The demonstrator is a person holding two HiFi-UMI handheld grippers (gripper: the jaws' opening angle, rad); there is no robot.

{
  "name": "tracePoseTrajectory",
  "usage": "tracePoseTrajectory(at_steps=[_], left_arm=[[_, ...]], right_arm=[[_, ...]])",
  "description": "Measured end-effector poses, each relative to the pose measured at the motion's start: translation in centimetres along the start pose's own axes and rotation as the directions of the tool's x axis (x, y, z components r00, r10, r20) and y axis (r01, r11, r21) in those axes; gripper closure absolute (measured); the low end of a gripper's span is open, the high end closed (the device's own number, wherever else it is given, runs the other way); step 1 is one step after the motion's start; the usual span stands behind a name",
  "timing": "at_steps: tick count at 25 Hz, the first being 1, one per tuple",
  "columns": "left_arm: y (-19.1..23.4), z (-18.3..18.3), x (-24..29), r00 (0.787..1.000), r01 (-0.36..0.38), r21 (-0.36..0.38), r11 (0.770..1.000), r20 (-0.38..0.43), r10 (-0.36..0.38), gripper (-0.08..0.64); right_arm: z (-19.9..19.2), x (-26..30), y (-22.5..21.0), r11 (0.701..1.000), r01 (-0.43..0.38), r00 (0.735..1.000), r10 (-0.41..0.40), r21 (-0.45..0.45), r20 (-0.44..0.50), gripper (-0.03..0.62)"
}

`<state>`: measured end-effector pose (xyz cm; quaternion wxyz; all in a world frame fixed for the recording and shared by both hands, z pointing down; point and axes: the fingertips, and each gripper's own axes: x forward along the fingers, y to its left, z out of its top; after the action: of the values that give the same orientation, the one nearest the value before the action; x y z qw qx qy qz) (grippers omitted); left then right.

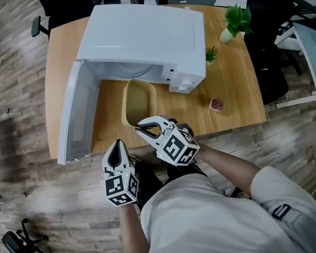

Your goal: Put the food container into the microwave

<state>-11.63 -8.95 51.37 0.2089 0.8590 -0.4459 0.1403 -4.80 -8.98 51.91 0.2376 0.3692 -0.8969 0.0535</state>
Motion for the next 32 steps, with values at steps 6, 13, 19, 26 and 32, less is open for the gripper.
tracePoseTrajectory(at_steps=[6, 13, 19, 26, 32], left_arm=[[2.7, 1.5, 2.7, 0.988, 0.157, 0.069, 0.985, -0.025, -0.156, 0.548], [3.9, 0.8, 4.6, 0.948, 0.316, 0.098, 0.944, -0.074, -0.31, 0.548], [4.3, -0.1, 5.2, 0.927, 0.37, 0.11, 0.923, -0.108, -0.359, 0.548], [4.5, -1.7, 6.1, 0.922, 0.379, 0.093, 0.921, -0.126, -0.366, 0.548], [5.2, -2.7, 6.9, 0.933, 0.347, 0.074, 0.935, -0.133, -0.336, 0.548]], right_arm=[[-0.1, 2.1, -0.6, 0.996, 0.081, 0.993, -0.084, -0.041, -0.079, 0.565], [-0.7, 3.6, -1.6, 0.979, 0.176, 0.964, -0.193, -0.106, -0.182, 0.565], [-1.0, 4.6, -1.4, 0.972, 0.204, 0.944, -0.228, -0.119, -0.239, 0.565], [-2.9, 5.6, -1.6, 0.97, 0.192, 0.932, -0.228, -0.148, -0.282, 0.563], [-3.9, 6.4, -2.6, 0.971, 0.171, 0.928, -0.215, -0.164, -0.306, 0.563]])
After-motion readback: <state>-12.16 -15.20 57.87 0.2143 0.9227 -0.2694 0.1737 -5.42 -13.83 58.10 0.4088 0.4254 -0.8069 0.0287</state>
